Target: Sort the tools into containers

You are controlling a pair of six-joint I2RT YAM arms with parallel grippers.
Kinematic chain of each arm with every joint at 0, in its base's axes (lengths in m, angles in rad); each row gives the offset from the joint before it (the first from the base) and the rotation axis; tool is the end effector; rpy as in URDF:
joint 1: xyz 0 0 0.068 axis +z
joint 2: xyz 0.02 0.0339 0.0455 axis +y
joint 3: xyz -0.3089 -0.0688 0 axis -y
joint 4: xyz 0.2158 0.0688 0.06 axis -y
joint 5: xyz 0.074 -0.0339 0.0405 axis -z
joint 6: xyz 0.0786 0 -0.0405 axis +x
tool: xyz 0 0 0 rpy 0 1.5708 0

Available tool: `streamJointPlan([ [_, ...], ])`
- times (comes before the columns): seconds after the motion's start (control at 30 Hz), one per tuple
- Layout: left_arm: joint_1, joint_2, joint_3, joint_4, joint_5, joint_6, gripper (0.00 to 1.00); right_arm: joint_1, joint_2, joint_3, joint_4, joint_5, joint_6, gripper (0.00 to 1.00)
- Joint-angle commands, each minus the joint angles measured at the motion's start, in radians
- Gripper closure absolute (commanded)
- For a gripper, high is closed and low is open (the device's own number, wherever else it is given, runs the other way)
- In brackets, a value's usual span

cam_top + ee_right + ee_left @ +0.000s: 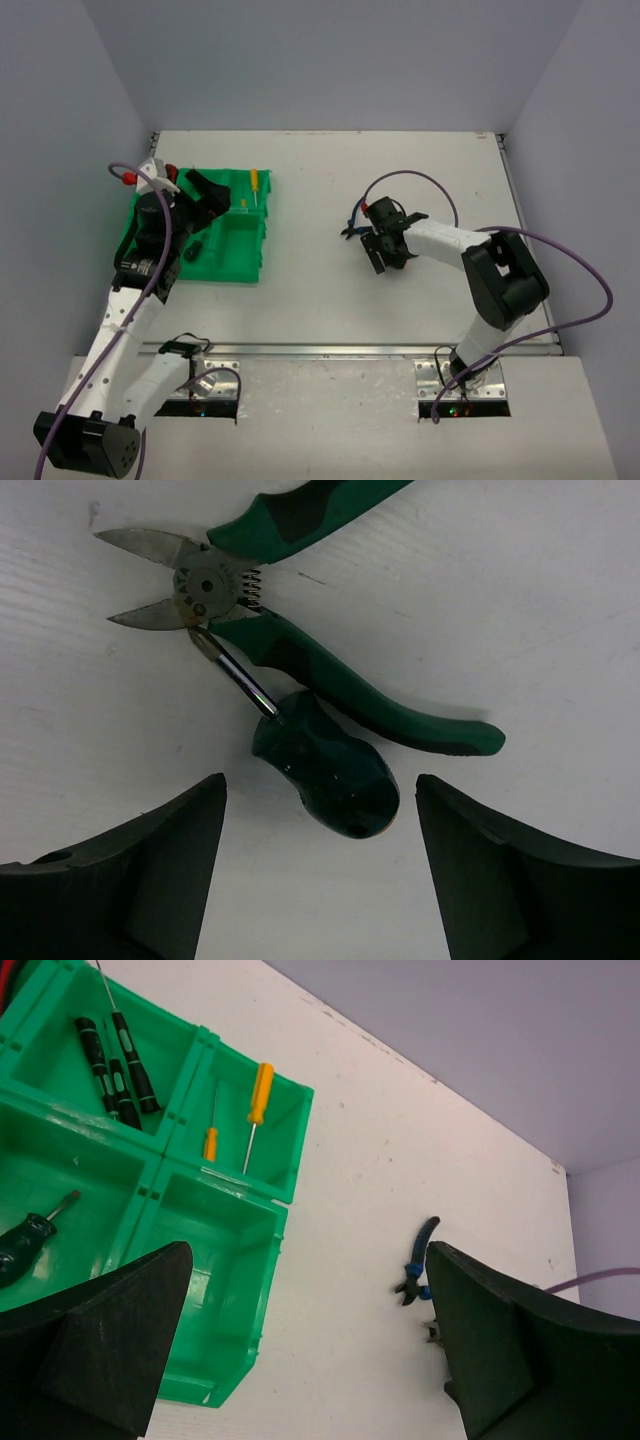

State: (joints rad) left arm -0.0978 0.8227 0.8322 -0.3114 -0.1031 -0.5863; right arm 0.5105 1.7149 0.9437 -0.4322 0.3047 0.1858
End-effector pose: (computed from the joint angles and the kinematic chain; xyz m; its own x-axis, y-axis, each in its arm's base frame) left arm 0.1704 -0.0086 0.3567 -0.2461 -0.5288 -0.8122 -0.1643 0.8487 -0.5028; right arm 0.2859 0.1331 0.1728 -0.8690 -0.2847 -0.4047 -0.2153 0.9540 -0.2088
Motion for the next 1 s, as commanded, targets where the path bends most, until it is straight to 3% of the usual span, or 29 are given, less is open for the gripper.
streamJointPlan([
  [0.0, -0.006, 0.004, -0.009, 0.024, 0.112, 0.046, 0.0, -0.002, 0.032, -0.006, 0.111, 0.011, -0.019, 0.28],
  [0.1, -0.007, 0.012, -0.019, 0.042, 0.163, 0.04, 0.0, 0.01, 0.029, -0.011, 0.104, -0.005, 0.012, 0.6],
  [0.4, -0.05, 0.05, -0.08, 0.124, 0.24, 0.02, 0.0, 0.089, -0.088, -0.057, 0.145, -0.026, 0.055, 0.93],
  [0.63, -0.272, 0.136, -0.18, 0.393, 0.313, -0.086, 0.0, 0.09, -0.27, -0.131, 0.254, -0.305, 0.095, 1.0],
  [0.73, -0.304, 0.186, -0.24, 0.584, 0.446, -0.156, 0.0, 0.09, -0.391, -0.217, 0.387, -0.487, 0.11, 1.0],
  [0.8, -0.336, 0.219, -0.293, 0.762, 0.542, -0.231, 0.0, 0.089, -0.498, -0.311, 0.573, -0.675, 0.131, 1.0],
  [0.97, -0.448, 0.31, -0.267, 0.898, 0.571, -0.256, 0.0, 0.091, -0.617, -0.4, 0.776, -0.89, 0.222, 1.0],
])
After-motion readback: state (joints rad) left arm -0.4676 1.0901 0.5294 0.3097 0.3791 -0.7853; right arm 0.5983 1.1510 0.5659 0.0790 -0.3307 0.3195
